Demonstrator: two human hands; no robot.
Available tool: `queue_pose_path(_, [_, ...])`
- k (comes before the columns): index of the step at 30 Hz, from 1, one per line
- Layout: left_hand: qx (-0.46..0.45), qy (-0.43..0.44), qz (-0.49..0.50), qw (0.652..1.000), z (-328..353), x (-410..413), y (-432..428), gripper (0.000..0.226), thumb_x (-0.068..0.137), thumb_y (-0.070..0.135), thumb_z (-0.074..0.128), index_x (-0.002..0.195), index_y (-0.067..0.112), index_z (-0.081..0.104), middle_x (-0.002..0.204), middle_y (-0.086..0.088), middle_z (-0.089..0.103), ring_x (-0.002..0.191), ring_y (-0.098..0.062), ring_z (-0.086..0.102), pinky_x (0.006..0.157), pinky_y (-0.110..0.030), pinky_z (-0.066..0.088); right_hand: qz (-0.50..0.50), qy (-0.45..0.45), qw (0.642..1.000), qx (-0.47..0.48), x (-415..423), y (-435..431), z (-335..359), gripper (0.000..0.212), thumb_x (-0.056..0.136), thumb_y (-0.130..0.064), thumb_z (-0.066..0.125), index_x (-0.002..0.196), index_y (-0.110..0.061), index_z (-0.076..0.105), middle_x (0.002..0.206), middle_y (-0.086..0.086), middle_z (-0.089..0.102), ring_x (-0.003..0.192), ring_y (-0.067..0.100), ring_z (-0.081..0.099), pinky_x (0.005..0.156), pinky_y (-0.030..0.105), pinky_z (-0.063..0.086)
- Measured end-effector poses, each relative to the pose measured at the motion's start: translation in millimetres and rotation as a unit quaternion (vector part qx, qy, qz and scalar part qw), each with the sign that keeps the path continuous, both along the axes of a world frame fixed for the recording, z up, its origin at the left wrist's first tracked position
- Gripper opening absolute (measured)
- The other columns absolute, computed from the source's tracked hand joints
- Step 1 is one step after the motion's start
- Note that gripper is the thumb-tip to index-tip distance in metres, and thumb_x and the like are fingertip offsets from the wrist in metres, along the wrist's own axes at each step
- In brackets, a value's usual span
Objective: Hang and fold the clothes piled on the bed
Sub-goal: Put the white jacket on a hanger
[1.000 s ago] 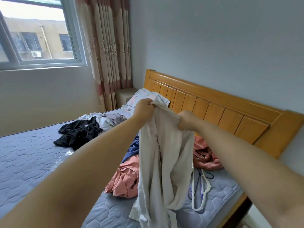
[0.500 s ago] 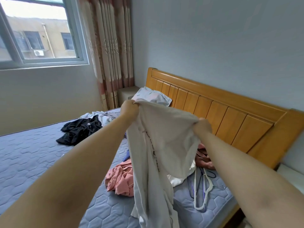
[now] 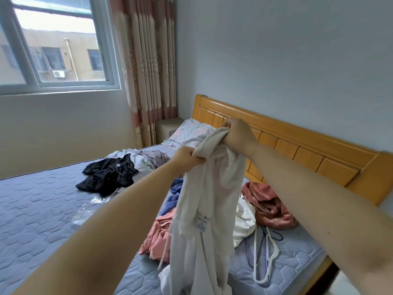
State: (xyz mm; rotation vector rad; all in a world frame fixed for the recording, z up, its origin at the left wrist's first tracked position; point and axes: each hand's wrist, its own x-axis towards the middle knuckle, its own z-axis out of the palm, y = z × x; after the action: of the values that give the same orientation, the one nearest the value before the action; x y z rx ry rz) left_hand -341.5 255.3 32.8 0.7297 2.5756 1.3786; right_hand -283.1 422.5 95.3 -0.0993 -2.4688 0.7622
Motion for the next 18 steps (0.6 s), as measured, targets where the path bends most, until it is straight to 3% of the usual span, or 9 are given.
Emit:
queue_pose_path(3, [0.003, 0.060, 0.044, 0.997, -2, -2, -9, 0.041, 0.083, 0.011, 0.064, 0.051, 0.016, 0.040, 0.052, 0.002, 0.035, 0.053, -0.013, 0.032, 0.049, -0.028, 0.023, -0.042, -0.074, 0.982, 0.166, 8, 16, -21, 0.012, 0.081, -0.001, 0.048, 0.084, -0.011, 0.054, 0.087, 0.004, 0.054, 0.084, 0.025, 0.054, 0.063, 0.030, 0.035])
queue_pose_path(6, [-0.062, 0.154, 0.083, 0.983, -2, -1, -14, 0.036, 0.084, 0.011, 0.058, 0.052, 0.017, 0.044, 0.053, 0.003, 0.042, 0.061, -0.020, 0.041, 0.051, -0.030, 0.025, -0.108, -0.093, 0.925, 0.353, 15, 25, -41, 0.009, 0.085, -0.005, 0.047, 0.088, -0.011, 0.052, 0.087, 0.005, 0.049, 0.087, 0.026, 0.051, 0.060, 0.031, 0.032])
queue_pose_path(8, [-0.075, 0.183, 0.111, 0.974, -2, 1, -17, 0.034, 0.085, 0.013, 0.058, 0.053, 0.020, 0.047, 0.058, 0.003, 0.046, 0.068, -0.023, 0.046, 0.056, -0.030, 0.029, -0.149, -0.136, 0.938, 0.281, 12, 30, -48, 0.006, 0.084, -0.012, 0.051, 0.078, -0.011, 0.051, 0.075, 0.003, 0.049, 0.073, 0.024, 0.051, 0.054, 0.027, 0.030])
queue_pose_path(10, [-0.081, 0.179, 0.139, 0.971, -1, -1, -21, 0.024, 0.086, 0.018, 0.061, 0.062, 0.015, 0.058, 0.066, 0.000, 0.052, 0.073, -0.024, 0.050, 0.061, -0.029, 0.034, -0.107, -0.192, 0.975, 0.025, 7, 34, -50, 0.016, 0.083, -0.019, 0.060, 0.073, -0.007, 0.058, 0.070, 0.005, 0.055, 0.065, 0.021, 0.051, 0.054, 0.027, 0.036])
queue_pose_path(11, [-0.085, 0.172, 0.148, 0.970, 0, -2, -23, 0.018, 0.086, 0.021, 0.063, 0.071, 0.013, 0.065, 0.072, -0.002, 0.055, 0.076, -0.023, 0.050, 0.064, -0.029, 0.036, -0.044, -0.210, 0.969, -0.122, 7, 34, -48, 0.018, 0.083, -0.020, 0.065, 0.082, -0.002, 0.065, 0.077, 0.008, 0.062, 0.070, 0.023, 0.057, 0.060, 0.030, 0.045])
queue_pose_path(13, [-0.063, 0.155, 0.163, 0.972, 1, -4, -27, 0.015, 0.085, 0.023, 0.067, 0.081, 0.009, 0.071, 0.078, -0.003, 0.058, 0.080, -0.022, 0.051, 0.066, -0.029, 0.037, 0.103, -0.279, 0.900, -0.319, 14, 35, -42, 0.033, 0.084, -0.014, 0.069, 0.111, 0.003, 0.064, 0.103, 0.015, 0.068, 0.094, 0.028, 0.065, 0.079, 0.036, 0.055])
queue_pose_path(15, [-0.014, 0.135, 0.183, 0.974, 1, -11, -34, 0.016, 0.084, 0.022, 0.069, 0.079, 0.007, 0.071, 0.079, -0.005, 0.060, 0.079, -0.023, 0.053, 0.065, -0.029, 0.038, 0.211, -0.374, 0.837, -0.339, 22, 41, -37, 0.041, 0.086, -0.006, 0.067, 0.123, 0.007, 0.055, 0.114, 0.016, 0.064, 0.103, 0.030, 0.062, 0.082, 0.034, 0.054])
queue_pose_path(16, [0.006, 0.127, 0.192, 0.973, 1, -13, -38, 0.013, 0.084, 0.020, 0.069, 0.079, 0.007, 0.071, 0.081, -0.006, 0.061, 0.080, -0.022, 0.053, 0.065, -0.029, 0.038, 0.231, -0.398, 0.830, -0.314, 23, 42, -34, 0.040, 0.085, -0.002, 0.066, 0.121, 0.008, 0.054, 0.111, 0.017, 0.063, 0.102, 0.030, 0.061, 0.080, 0.032, 0.054])
queue_pose_path(18, [0.035, 0.142, 0.208, 0.967, 1, -16, -40, 0.006, 0.083, 0.013, 0.066, 0.082, 0.009, 0.071, 0.087, -0.005, 0.063, 0.083, -0.021, 0.053, 0.067, -0.027, 0.036, 0.151, -0.327, 0.905, -0.225, 19, 39, -33, 0.019, 0.081, 0.004, 0.067, 0.100, 0.005, 0.062, 0.093, 0.015, 0.061, 0.089, 0.028, 0.059, 0.067, 0.028, 0.052])
